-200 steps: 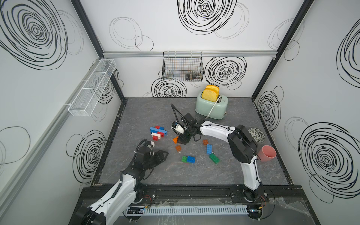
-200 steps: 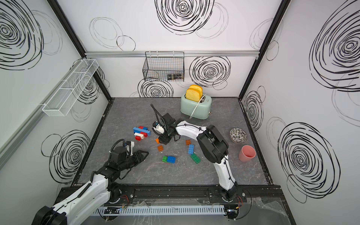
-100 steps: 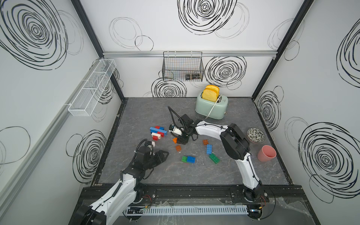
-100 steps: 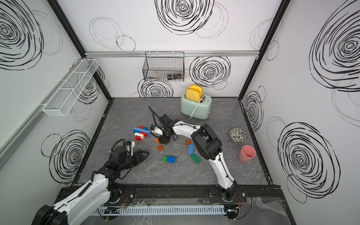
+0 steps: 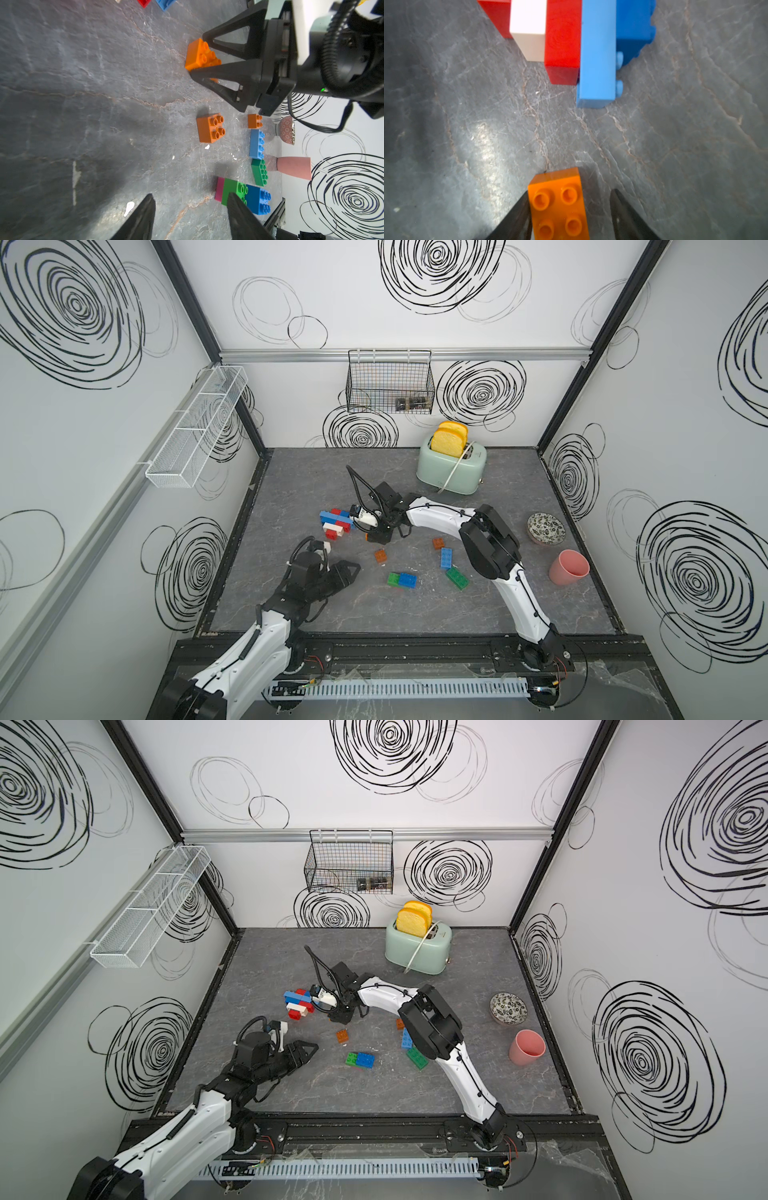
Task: Assemble a heart with lego
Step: Pick up the lego brick from the center of the board, then place the lego brick at the center of the board.
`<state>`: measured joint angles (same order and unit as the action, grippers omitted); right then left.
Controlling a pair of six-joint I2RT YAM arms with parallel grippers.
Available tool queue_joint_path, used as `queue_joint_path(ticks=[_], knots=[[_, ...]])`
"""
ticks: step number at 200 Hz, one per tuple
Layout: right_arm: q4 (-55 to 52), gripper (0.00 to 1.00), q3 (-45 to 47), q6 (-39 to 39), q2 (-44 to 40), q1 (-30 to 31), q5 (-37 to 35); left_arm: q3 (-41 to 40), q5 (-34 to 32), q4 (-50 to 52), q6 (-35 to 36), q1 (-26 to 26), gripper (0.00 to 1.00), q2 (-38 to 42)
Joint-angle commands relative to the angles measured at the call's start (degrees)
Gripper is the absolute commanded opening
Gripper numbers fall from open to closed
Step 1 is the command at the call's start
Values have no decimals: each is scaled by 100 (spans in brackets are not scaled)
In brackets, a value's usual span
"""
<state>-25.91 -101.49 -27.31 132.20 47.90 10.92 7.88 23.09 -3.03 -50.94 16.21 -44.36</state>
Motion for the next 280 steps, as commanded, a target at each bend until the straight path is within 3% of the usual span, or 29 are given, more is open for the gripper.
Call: queue_joint_path(ticks=[1, 28, 82, 175, 214, 246, 280], knots=[[-488, 49, -99, -24, 229, 44, -218, 126, 3, -158, 66, -50, 60, 22], [-547, 42, -28, 154, 140, 43, -310, 126, 3, -185, 80, -56, 60, 14], [-557, 39, 966, 877, -850, -117, -475, 178, -119, -339, 124, 139, 60, -214], [-419, 39, 3247, 2136, -2560, -510, -774, 294, -545, -1676, -271, 1402, 60, -1231], [-564, 41, 3340, 2213, -2518, -483, -807, 235, -551, -1886, -320, 1517, 60, -1346], [-864, 50, 3195, 2129, -2470, -424, -981, 107, -570, -1981, -377, 1509, 61, -1299], [-1230, 50, 2981, 2098, -2468, -435, -1005, 38, -569, -2128, -425, 1509, 61, -1315]])
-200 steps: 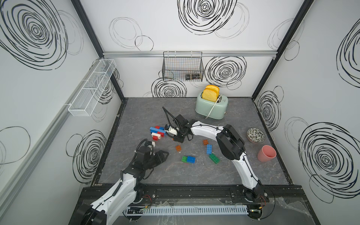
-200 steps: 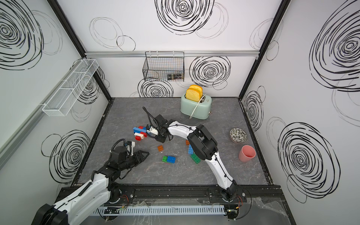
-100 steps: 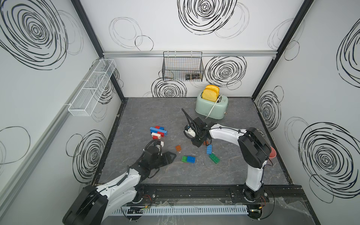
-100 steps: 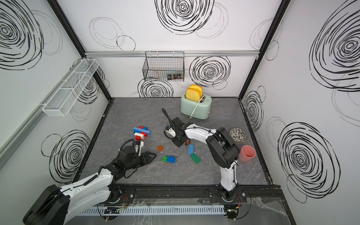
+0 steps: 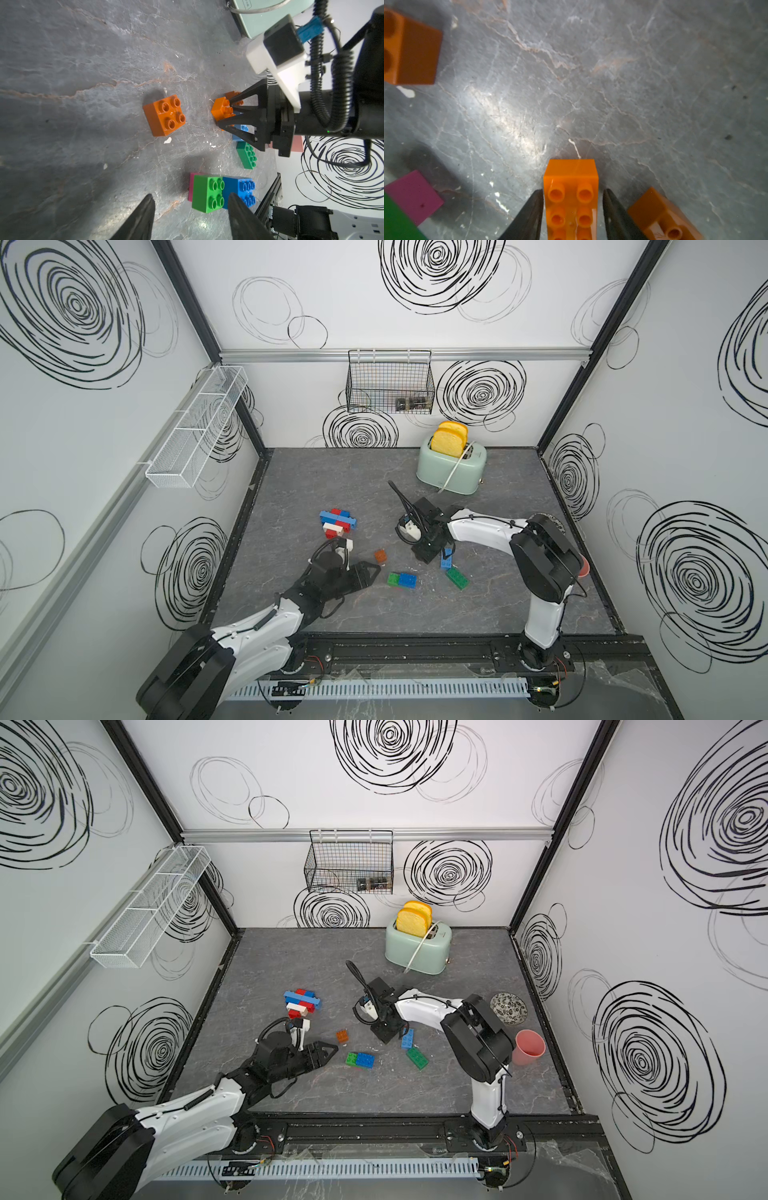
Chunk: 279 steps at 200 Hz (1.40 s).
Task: Assemble a heart with lego
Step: Place the lego brick at the center of the board, then pick up the lego brick from the center of the board.
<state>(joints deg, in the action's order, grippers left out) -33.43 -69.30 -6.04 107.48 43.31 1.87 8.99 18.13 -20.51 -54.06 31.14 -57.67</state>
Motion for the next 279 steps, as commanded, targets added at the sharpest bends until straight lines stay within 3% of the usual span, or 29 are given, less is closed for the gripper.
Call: queue_joint_path(ticks=[1, 97, 189, 279], knots=[[-488, 50, -245, -29, 7, 26, -99, -73, -73, -377, -108, 16, 61, 18], [-628, 46, -348, -55, 201, 46, -19, -73, -20, -418, -96, -2, 61, -28], [-706, 35, -506, -81, 1, 96, -60, -73, -13, -226, -65, -105, 61, 103], [-1248, 33, -1432, -336, -400, 1027, 30, -292, 57, 305, -117, -637, 61, 936]])
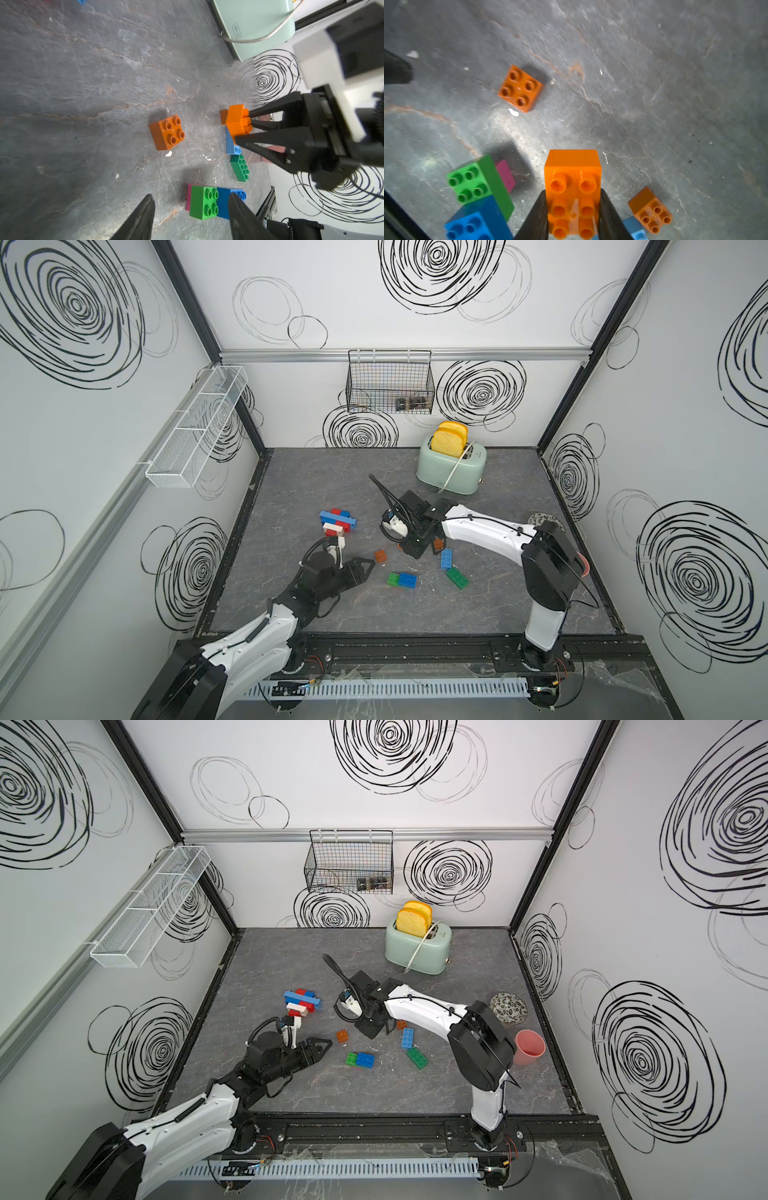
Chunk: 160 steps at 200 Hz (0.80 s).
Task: Assemble a heart with lego
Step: Pick up the lego brick from the center of the board.
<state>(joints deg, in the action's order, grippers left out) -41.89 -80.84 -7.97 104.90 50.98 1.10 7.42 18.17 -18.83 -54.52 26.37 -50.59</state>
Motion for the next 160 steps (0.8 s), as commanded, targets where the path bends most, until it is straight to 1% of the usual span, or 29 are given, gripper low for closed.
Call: queue_joint_path(ticks=[1, 25, 75, 102, 160], knots=[[-409, 33, -289, -144, -140, 270, 117, -135, 53, 140, -74, -164, 61, 244], [-478, 32, -410, -118, -50, 551, 184, -213, 107, 249, -70, -306, 62, 483], [-412, 32, -239, 48, 141, 977, 144, -336, 247, 388, -82, -441, 62, 773], [-439, 32, -198, 73, 232, 1070, 139, -372, 283, 404, -91, -452, 62, 866], [-349, 31, 12, 77, 259, 1064, 236, -442, 310, 384, -105, -464, 62, 927]])
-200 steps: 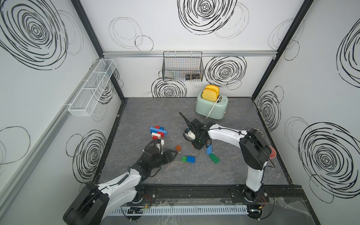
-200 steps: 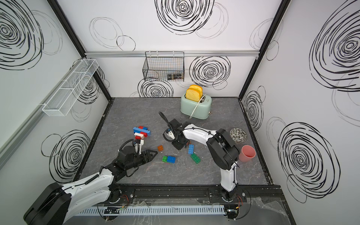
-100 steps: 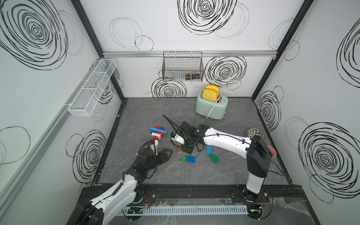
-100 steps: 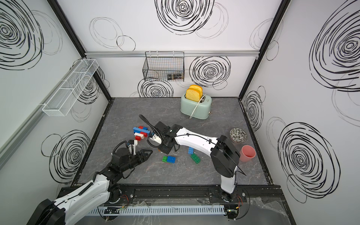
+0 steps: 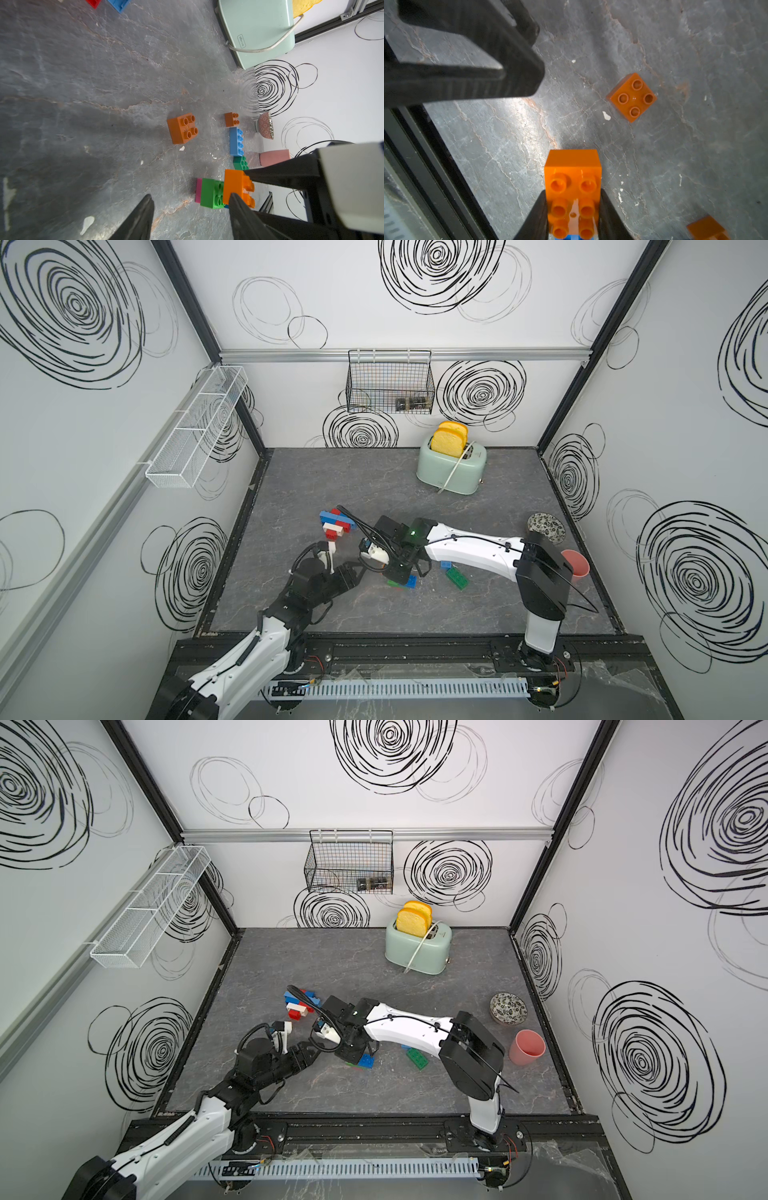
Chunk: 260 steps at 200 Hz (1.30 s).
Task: Assemble a heart with lego
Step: Pick up the lego brick from the center of the board, then assemble the lego brick with the lego brick.
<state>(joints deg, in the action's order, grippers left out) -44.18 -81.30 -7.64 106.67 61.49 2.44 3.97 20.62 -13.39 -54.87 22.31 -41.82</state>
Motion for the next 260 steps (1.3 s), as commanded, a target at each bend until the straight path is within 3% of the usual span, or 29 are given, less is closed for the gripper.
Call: queue_joint_path(ticks=[1, 98, 201, 260], knots=[[-118, 31, 59, 44, 86, 12, 101, -97, 65, -158, -69, -59, 62, 51], [-104, 31, 235, 165, 203, 29, 105, -159, 60, -167, -95, -58, 62, 87], [-90, 30, 678, 60, 168, 231, -428, -133, 25, -143, -83, -52, 62, 58], [-83, 29, 1017, 98, 253, 3, 374, -58, 3, -9, -44, -58, 62, 78]])
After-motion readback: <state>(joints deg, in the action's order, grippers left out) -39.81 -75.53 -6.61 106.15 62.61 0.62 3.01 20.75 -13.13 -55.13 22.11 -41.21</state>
